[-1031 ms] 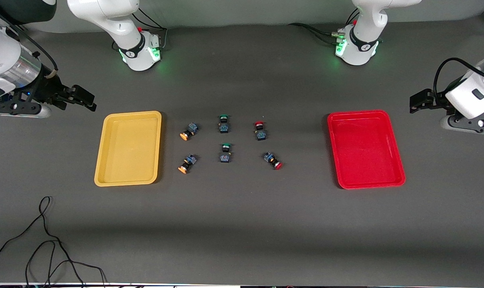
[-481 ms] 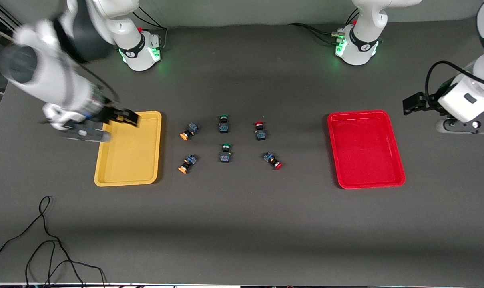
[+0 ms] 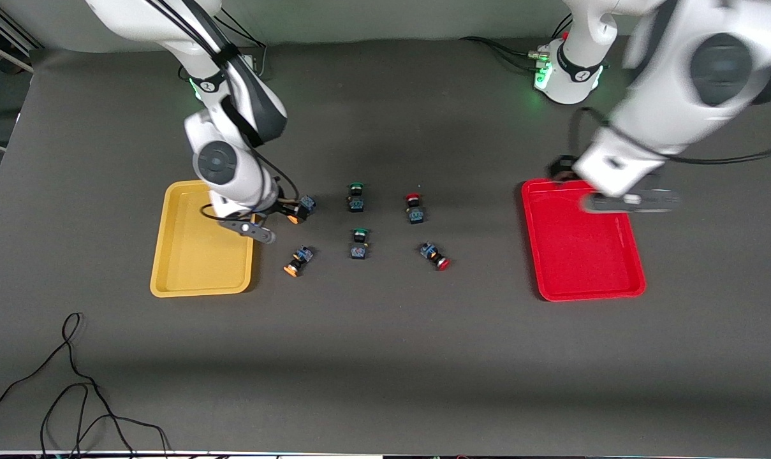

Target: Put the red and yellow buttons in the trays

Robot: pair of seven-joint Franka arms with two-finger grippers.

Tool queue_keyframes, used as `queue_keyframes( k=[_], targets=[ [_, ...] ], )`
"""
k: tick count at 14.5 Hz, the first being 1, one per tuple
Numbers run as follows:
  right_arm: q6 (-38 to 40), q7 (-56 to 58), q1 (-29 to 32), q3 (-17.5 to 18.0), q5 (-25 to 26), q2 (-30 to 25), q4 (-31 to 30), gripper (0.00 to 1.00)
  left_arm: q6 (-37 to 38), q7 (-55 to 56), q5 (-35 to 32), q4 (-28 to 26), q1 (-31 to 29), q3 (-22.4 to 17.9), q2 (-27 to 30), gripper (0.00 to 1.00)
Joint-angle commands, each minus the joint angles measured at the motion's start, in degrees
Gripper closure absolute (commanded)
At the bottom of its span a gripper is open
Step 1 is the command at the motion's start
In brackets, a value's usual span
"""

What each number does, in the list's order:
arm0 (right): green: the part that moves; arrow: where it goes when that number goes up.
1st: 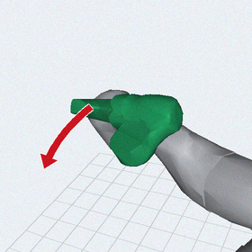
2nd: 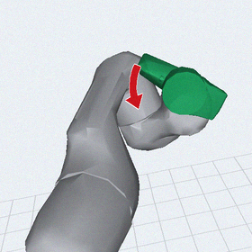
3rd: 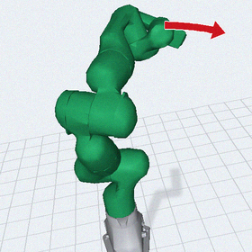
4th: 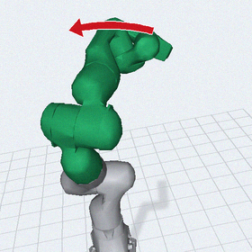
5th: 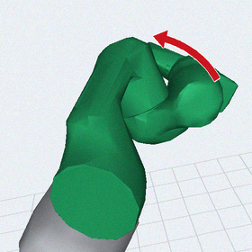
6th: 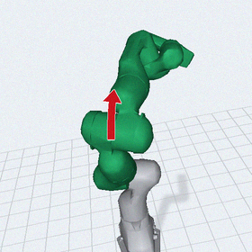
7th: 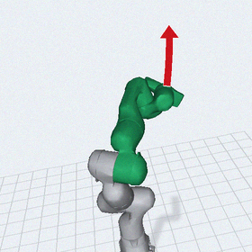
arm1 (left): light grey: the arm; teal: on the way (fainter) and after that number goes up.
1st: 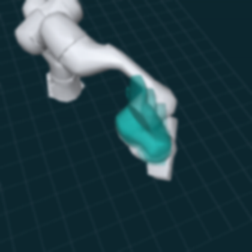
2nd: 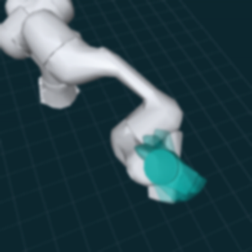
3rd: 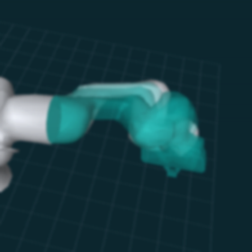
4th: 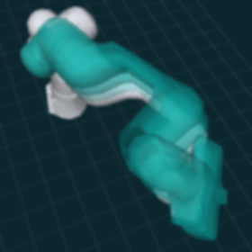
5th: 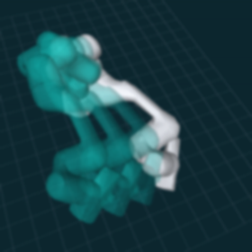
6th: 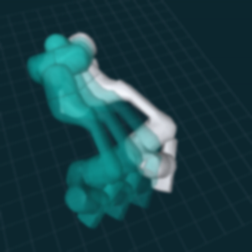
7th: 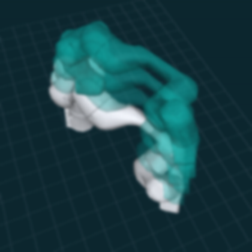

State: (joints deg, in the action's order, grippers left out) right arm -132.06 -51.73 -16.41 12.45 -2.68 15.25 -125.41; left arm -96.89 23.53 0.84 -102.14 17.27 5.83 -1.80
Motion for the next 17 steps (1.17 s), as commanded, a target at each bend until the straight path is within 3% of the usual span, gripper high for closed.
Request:
queue_keyframes(
  k=[1,6,10,14,17],
  targets=[
    [-6.71,-6.88,-3.97,-0.24,-0.13,2.84,-3.44,0.0,-5.31,9.04,1.61,-2.97,8.2,-0.82,0.31,0.0],
    [-11.02,-8.56,-4.07,-0.67,0.75,3.65,-6.95,0.0,-13.66,18.21,2.77,-2.71,18.23,-0.82,-3.73,0.0],
    [-13.31,-8.56,-3.63,-0.94,1.36,4.52,-7.04,0.0,-19.02,19.87,2.86,-2.62,20.87,-0.82,-8.64,0.0],
    [-14.27,-8.47,-3.46,-1.99,2.93,4.61,-7.48,0.0,-26.4,21.55,2.77,-2.71,22.55,-0.82,-17.08,0.0],
    [-16.47,-8.47,-3.46,-2.26,3.47,5.49,-8.36,0.11,-31.32,21.47,2.68,-2.8,22.72,-0.91,-23.14,0.0]
  ],
)
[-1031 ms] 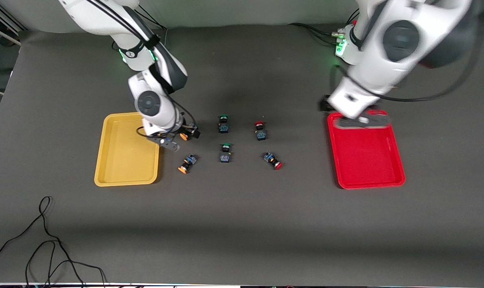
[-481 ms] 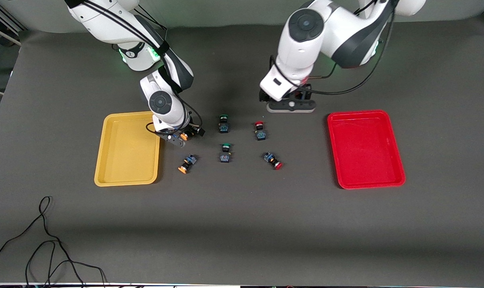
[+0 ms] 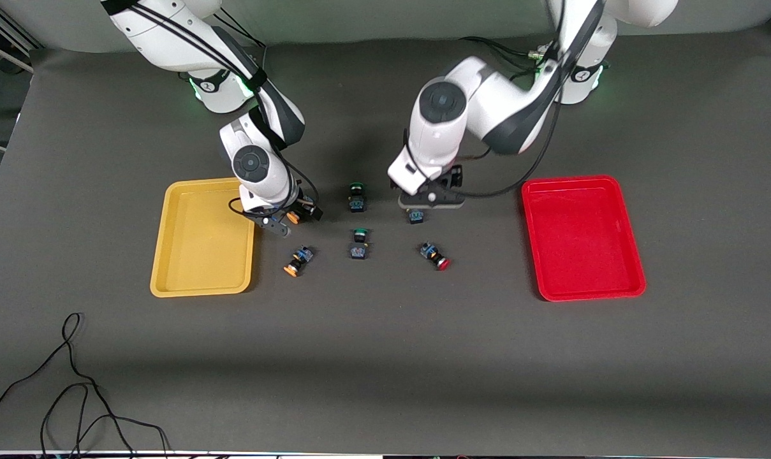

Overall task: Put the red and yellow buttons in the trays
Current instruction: 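Grasp a yellow-cap button with the right gripper while the left gripper grasps a red-cap button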

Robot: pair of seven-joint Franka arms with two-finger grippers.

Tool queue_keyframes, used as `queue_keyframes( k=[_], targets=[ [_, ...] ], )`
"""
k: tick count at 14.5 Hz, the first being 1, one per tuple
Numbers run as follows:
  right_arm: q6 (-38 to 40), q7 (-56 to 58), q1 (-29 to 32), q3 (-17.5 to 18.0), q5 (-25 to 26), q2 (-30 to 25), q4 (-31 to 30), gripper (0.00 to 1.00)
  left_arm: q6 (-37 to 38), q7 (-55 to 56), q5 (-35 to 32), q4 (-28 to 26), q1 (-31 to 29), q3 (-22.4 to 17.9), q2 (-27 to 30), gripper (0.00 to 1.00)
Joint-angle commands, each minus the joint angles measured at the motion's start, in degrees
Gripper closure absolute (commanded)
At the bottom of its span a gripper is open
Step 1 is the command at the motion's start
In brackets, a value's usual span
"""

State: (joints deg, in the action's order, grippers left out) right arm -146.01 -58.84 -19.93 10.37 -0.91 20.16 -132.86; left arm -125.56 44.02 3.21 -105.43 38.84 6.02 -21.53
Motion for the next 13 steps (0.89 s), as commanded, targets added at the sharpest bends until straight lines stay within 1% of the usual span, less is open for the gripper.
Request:
queue_keyframes(
  k=[1,4,6,7,8,9,11,12,13],
  targets=[
    [-2.53,-1.37,0.06,-0.18,1.7,0.5,-0.91,0.16,-3.98,0.98,0.31,0.4,1.15,-1.09,-5.26,0.0],
    [-2.62,-1.37,0.15,-0.09,1.7,0.67,-0.91,0.36,-7.41,0.9,0.22,0.4,1.06,-1.09,-10.09,0.01],
    [-2.62,-1.28,0.15,-0.09,1.62,0.67,-0.91,0.49,-8.74,0.9,0.22,0.4,1.06,-1.09,-12.3,0.03],
    [-2.7,-0.93,0.32,-0.18,1.62,0.58,-0.91,0.54,-9.09,0.98,0.22,0.49,1.06,-1.09,-12.74,0.04],
    [-2.7,-0.75,1.02,-0.18,1.62,0.5,-0.91,0.59,-9.09,1.07,0.22,0.57,1.15,-1.09,-12.92,0.08],
    [-2.62,-0.58,1.12,-0.18,1.53,0.32,-0.91,0.65,-9.09,1.42,0.31,0.57,1.15,-1.09,-12.83,0.08],
    [-1.74,-0.4,1.29,-0.18,1.53,-1.6,-0.82,0.72,-9.09,2.82,0.31,0.66,1.24,-1.01,-12.92,0.14],
    [0.53,-0.31,1.99,-0.18,1.53,-3.7,-0.73,0.73,-9.09,3.61,0.31,0.75,1.32,-1.01,-13.1,0.14],
    [4.38,0.73,3.13,-0.26,1.44,-6.33,-0.38,0.73,-9.09,4.23,0.31,0.92,1.5,-1.09,-13.36,0.19]
  ],
)
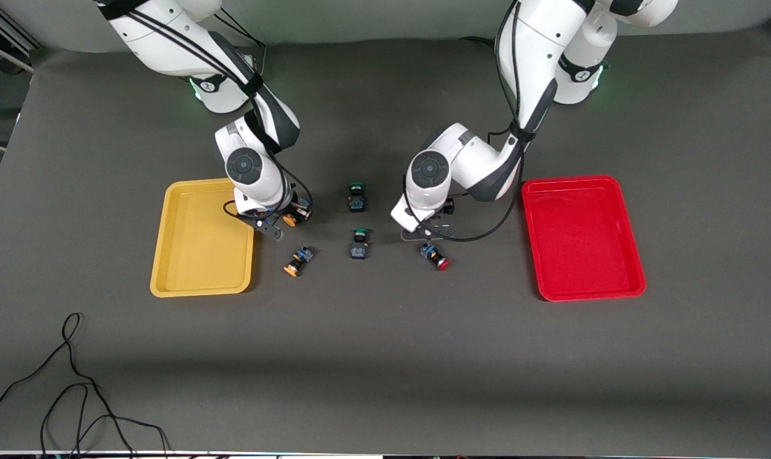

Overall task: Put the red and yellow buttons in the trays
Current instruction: 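Place the yellow button in the yellow tray while the left gripper places red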

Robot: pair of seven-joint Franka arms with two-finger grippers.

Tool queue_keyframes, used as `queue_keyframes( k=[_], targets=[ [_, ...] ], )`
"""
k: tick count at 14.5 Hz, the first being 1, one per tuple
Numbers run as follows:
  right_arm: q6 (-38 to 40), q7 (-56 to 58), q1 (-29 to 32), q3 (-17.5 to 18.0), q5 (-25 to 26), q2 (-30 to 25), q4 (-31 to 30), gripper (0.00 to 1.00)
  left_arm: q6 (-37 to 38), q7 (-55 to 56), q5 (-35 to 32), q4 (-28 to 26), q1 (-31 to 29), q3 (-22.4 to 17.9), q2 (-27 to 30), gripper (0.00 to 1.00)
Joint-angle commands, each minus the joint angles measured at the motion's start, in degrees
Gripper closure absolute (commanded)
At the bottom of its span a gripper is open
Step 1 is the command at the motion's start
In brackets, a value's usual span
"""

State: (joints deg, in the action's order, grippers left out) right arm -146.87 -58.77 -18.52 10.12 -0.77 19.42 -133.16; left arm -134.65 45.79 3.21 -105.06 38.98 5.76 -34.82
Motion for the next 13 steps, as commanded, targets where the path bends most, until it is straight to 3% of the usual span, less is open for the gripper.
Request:
queue_keyframes(
  k=[1,2,3,5,7,9,13],
  targets=[
    [9.37,3.2,3.21,-0.45,0.86,-9.1,0.09,0.73,-0.09,2.98,0.31,0.65,1.45,-0.75,-0.16,0.21],
    [12.89,6.79,4.27,-1.67,0.6,-12.44,0.09,0.73,0.0,3.51,0.31,0.65,1.45,-0.75,-0.16,0.28],
    [16.49,11.01,4.37,-4.56,-0.19,-15.52,0.09,0.73,0.0,3.69,0.39,0.65,1.54,-0.75,-0.16,0.29],
    [19.24,22.16,4.28,-11.15,-4.04,-19.84,0.09,0.73,0.0,4.66,0.39,0.56,1.8,-0.75,-0.25,0.5],
    [20.48,31.66,4.19,-19.49,-7.3,-19.25,-0.08,0.73,0.0,5.36,0.39,0.73,2.15,-0.75,-0.51,0.72],
    [19.61,34.51,4.28,-21.37,-10.38,-15.57,-0.44,0.73,0.18,6.06,0.39,1.0,2.16,-0.75,-0.51,0.9],
    [10.06,34.96,4.11,-23.31,-10.39,-9.41,-4.28,0.73,4.46,5.37,0.57,2.32,-0.55,-0.66,2.46,0.93]
  ],
)
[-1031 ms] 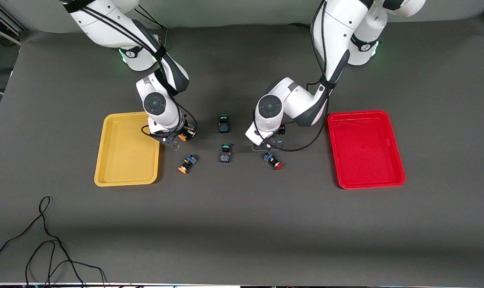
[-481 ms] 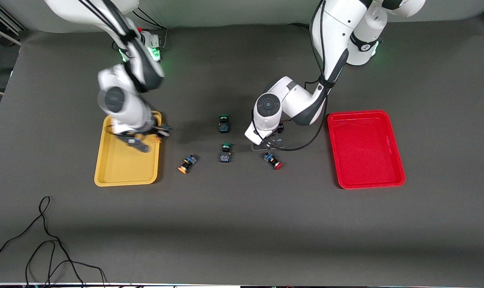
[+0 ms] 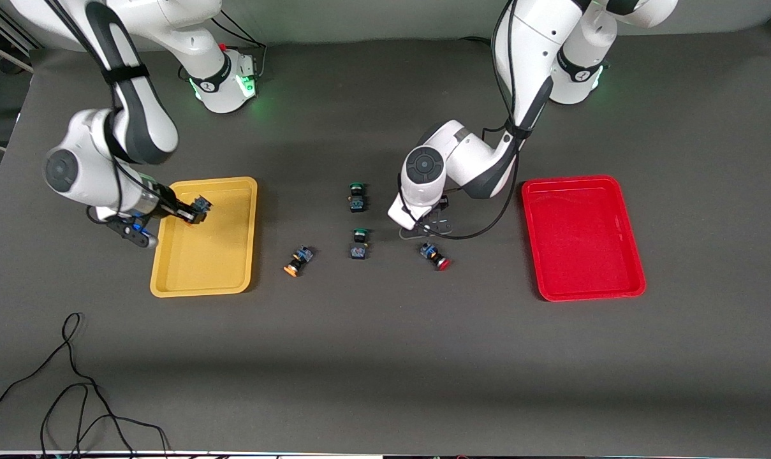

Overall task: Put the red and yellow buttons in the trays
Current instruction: 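Place the yellow button in the yellow tray while the left gripper places red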

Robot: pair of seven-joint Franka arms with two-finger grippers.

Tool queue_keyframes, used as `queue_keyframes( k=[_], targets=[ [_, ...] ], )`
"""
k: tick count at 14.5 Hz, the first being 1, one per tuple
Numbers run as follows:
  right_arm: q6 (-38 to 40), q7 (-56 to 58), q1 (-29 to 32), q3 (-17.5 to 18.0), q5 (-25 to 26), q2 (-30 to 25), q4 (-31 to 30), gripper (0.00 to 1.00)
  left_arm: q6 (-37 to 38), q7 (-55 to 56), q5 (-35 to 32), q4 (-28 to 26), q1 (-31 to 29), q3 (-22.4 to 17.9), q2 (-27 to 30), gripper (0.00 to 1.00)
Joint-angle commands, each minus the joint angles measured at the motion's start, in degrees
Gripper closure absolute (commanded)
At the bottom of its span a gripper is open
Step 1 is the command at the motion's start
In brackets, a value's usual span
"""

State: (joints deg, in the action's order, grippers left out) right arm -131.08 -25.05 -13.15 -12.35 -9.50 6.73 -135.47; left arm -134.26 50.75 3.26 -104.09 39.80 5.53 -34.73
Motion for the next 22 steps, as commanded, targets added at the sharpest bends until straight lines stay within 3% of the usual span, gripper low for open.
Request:
queue_keyframes(
  k=[1,4,5,6,7,10,12,14,16,17,18,19,22],
  targets=[
    [-8.9,1.4,-1.44,-0.83,-1.66,4.08,-3.82,0.73,7.48,-1.16,1.48,1.43,-3.48,0.01,4.65,0.94],
    [-11.04,4.3,-0.92,-1.44,-1.66,6.27,-4.54,0.73,18.29,-14.93,7.19,0.12,-10.86,0.8,13.08,0.95],
    [-11.22,4.22,-0.91,-1.88,-1.83,6.89,-4.54,0.68,22.07,-19.15,7.73,-0.32,-14.45,0.8,15.37,0.95],
    [-11.22,4.22,-0.91,-1.88,-2.27,6.98,-4.54,0.4,25.07,-23.55,7.73,-1.45,-17.8,0.8,17.05,0.95],
    [-11.13,4.3,-0.91,-1.88,-2.45,6.72,-4.45,0.0,26.49,-27.85,7.3,-3.38,-20.7,0.63,18.11,0.95],
    [-8.07,3.26,-1.26,-1.8,-2.45,3.14,-3.84,0.0,25.63,-41.4,0.82,-10.51,-30.72,0.45,20.14,0.95],
    [-2.72,1.07,-1.44,-1.27,-2.45,-0.38,-0.78,0.0,20.56,-44.06,-2.71,-12.53,-33.38,0.45,17.61,0.95],
    [2.21,-3.49,-1.44,2.75,-2.45,-1.19,5.27,0.0,10.99,-44.68,-5.7,-14.99,-36.18,0.45,14.09,0.95],
    [3.98,-11.47,-1.53,7.5,-2.45,0.99,12.21,0.0,7.88,-44.77,-6.33,-15.35,-36.29,0.45,11.8,0.93],
    [4.33,-14.82,-1.53,10.13,-2.45,2.49,15.46,0.0,7.61,-44.86,-6.68,-15.18,-36.37,0.45,11.35,0.83],
    [4.51,-17.03,-1.44,12.07,-2.36,4.15,17.59,0.0,8.39,-44.95,-6.94,-14.57,-36.37,0.45,11.26,0.39],
    [4.43,-18.79,-1.53,13.83,-2.36,6.17,19.61,0.0,9.35,-46.51,-7.03,-13.6,-36.46,0.45,11.52,0.07],
    [1.63,-24.95,-1.79,18.67,-1.66,13.55,24.19,0.0,21.18,-48.64,-6.77,-5.63,-38.21,0.62,12.67,0.02]
  ],
)
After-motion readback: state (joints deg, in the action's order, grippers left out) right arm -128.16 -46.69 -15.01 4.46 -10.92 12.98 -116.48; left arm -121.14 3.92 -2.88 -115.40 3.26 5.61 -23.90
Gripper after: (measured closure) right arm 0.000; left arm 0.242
